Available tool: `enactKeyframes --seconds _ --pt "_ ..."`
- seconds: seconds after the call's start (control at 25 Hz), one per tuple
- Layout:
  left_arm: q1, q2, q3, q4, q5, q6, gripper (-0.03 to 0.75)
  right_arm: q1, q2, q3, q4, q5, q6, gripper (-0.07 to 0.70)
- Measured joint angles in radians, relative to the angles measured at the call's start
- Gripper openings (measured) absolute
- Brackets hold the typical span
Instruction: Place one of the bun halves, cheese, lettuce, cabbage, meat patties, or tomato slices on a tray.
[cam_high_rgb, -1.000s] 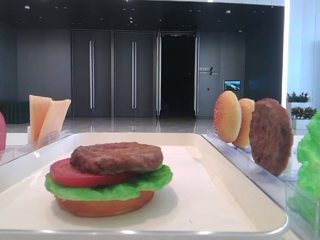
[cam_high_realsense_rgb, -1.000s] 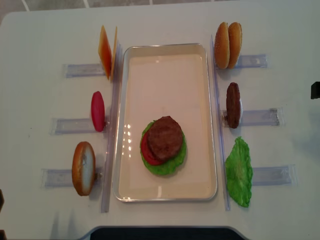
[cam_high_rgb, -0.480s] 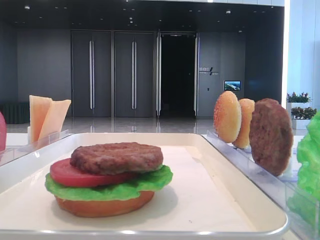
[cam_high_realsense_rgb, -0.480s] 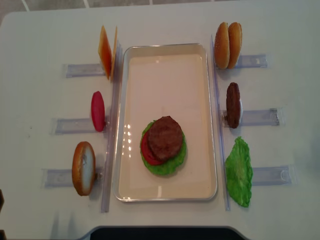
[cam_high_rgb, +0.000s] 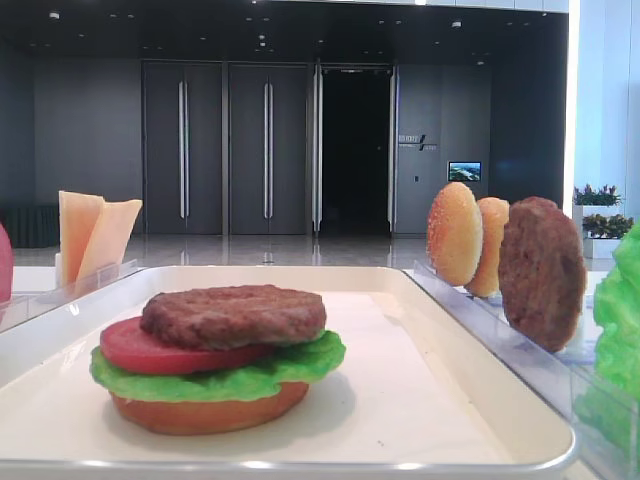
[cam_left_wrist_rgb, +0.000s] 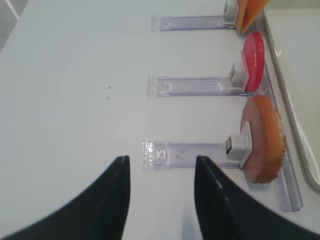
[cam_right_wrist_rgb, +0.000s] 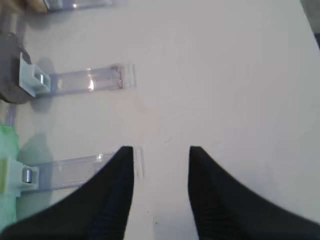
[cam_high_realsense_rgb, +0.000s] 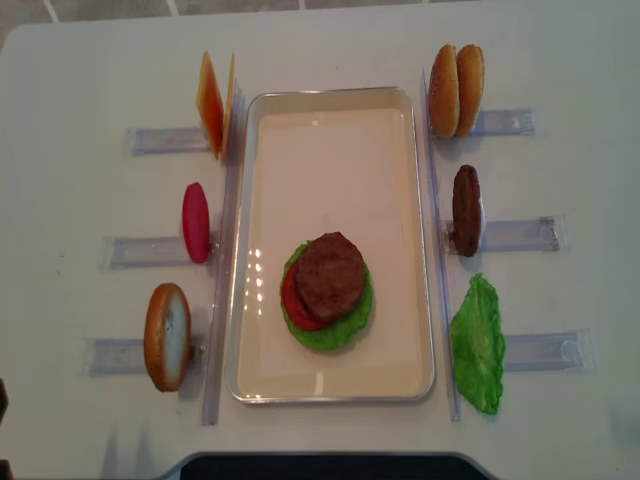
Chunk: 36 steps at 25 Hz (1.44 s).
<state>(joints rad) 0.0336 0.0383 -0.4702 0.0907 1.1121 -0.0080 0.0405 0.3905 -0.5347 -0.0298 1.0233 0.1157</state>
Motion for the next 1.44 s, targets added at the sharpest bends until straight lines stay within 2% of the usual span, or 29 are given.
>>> enactKeyframes --seconds 0.2,0.36,0.92,1.44 --pt "0.000 0.000 0.000 0.000 0.000 0.000 0.327 0.000 -0.197 0.007 -0.004 0.019 0.000 0.286" --pt "0.000 0.000 0.000 0.000 0.000 0.000 0.327 0.000 -0.277 0.008 -0.004 0.021 0.000 0.286" --pt "0.000 0.000 0.000 0.000 0.000 0.000 0.327 0.000 -0.391 0.033 -0.004 0.107 -0.016 0.286" --pt "0.000 0.000 0.000 0.000 0.000 0.000 0.327 0.000 -0.398 0.036 -0.004 0.111 -0.026 0.286"
